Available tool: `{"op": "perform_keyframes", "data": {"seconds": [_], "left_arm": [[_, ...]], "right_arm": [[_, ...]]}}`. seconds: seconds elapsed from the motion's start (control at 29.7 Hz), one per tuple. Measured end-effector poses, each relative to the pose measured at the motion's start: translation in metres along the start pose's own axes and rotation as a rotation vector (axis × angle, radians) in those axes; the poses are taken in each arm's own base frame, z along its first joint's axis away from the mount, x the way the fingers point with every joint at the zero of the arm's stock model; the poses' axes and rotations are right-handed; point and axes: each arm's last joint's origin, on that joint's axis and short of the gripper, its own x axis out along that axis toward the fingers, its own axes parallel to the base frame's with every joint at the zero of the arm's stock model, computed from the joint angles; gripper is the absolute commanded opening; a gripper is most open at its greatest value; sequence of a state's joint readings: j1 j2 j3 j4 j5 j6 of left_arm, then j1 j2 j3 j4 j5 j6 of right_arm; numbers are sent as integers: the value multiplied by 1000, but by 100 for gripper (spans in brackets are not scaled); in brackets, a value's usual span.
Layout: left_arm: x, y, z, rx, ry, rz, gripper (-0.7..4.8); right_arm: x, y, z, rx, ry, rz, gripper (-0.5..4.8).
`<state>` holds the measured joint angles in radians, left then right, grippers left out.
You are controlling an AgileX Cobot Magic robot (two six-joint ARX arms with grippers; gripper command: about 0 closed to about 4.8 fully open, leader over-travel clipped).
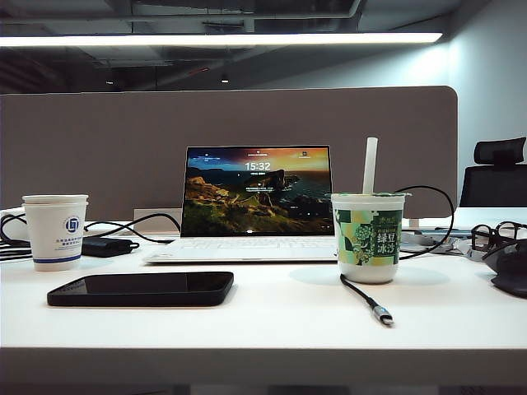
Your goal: Pick up the black phone, pick up the charger plug, insert the charger plug into the phone's charging port, and finally place the connected phone back on the desk.
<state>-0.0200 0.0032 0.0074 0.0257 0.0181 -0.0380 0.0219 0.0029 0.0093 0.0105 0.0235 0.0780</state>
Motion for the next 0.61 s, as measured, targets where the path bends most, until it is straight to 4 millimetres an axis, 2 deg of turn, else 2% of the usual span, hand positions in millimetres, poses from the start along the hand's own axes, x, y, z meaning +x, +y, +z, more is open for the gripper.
{"op": "perform_keyframes", "data": {"seconds": [0.1,0.27,0.34,0.37,0.44,0.51,0.61], "left_arm": [[0,0,0,0,-2,0,-10],[0,0,1,0,-10,0,-8],[0,0,3,-1,-22,0,-8],[-1,0,8,-6,-34,7,-8],[-3,0,15,-33,-57,23,-7],[-6,0,30,-94,-102,40,-7],[-15,-1,58,-152,-128,34,-7]], "right_arm": [[0,0,0,-1,0,0,-1],[0,0,1,-1,-1,0,-1],[-3,1,14,0,-34,1,-1],[-7,2,31,0,-83,4,-1],[-11,3,45,2,-123,7,-2],[-17,4,62,2,-152,9,-2],[-27,7,97,4,-223,16,-2]]}}
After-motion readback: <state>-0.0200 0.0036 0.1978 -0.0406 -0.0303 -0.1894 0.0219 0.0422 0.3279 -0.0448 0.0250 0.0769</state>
